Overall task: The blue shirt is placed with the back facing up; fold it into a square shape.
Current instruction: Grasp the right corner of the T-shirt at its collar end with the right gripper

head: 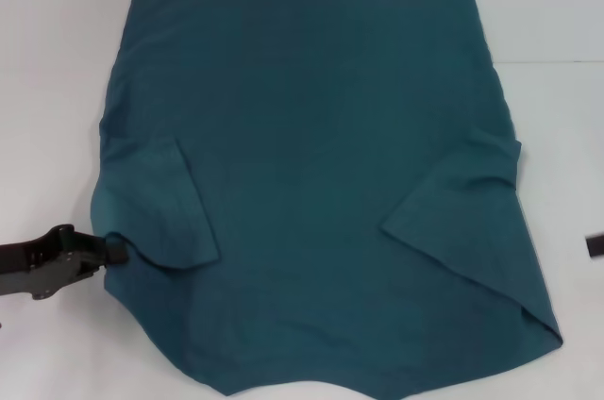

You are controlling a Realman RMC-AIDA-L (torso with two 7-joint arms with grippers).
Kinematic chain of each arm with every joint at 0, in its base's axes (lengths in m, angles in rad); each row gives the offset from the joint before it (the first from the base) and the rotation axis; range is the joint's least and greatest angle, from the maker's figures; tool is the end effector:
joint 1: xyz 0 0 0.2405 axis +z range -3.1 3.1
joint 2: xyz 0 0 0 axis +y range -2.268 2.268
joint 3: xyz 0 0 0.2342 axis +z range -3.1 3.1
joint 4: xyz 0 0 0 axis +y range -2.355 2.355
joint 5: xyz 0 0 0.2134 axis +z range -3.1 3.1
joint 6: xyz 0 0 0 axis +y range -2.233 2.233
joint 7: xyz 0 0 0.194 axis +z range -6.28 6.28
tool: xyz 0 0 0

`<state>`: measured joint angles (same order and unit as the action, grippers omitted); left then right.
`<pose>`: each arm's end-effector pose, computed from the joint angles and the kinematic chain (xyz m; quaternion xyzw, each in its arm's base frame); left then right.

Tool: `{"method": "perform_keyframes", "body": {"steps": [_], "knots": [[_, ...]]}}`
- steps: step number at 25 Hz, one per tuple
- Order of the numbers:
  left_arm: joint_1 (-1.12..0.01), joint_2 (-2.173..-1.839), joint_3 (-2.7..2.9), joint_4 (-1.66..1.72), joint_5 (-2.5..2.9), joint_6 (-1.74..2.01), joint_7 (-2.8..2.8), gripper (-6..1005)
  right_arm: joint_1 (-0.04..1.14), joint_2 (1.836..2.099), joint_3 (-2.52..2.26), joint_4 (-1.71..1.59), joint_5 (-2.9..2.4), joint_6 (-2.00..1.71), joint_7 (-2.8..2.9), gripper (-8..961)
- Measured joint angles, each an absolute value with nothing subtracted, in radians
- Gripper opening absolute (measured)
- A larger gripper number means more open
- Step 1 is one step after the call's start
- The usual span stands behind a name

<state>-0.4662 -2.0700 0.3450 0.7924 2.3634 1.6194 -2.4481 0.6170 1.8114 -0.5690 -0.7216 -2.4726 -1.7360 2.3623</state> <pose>-0.3080 0.3166 0.0123 -0.6542 -0.7140 -0.2296 0.0974 0.3007 0.3406 0.0724 -0.7810 0.6151 0.0467 0.0974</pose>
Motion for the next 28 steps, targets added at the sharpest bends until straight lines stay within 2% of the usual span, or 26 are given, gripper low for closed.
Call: {"method": "perform_keyframes", "body": {"steps": [2,5,14,28], "knots": [[-0.466,-2.07,0.345,0.792,2.363,1.616,-2.448,2,0.617,1.811,-0.571,-0.726,-2.491,-1.743,2.36,502],[-0.468,-2.069,0.345,0.789,2.363,1.607,-2.448,3,0.617,1.827,-0.603,-0.729,-2.533,-1.741,2.266,502],[-0.468,-2.069,0.345,0.787,2.363,1.601,-2.448,3,0.629,1.897,-0.632,-0.738,-2.556,-1.716,2.09,501],[-0.469,-2.069,0.345,0.775,2.364,1.586,-2.448,4,0.628,1.904,-0.665,-0.738,-2.518,-1.711,2.092,521]]}}
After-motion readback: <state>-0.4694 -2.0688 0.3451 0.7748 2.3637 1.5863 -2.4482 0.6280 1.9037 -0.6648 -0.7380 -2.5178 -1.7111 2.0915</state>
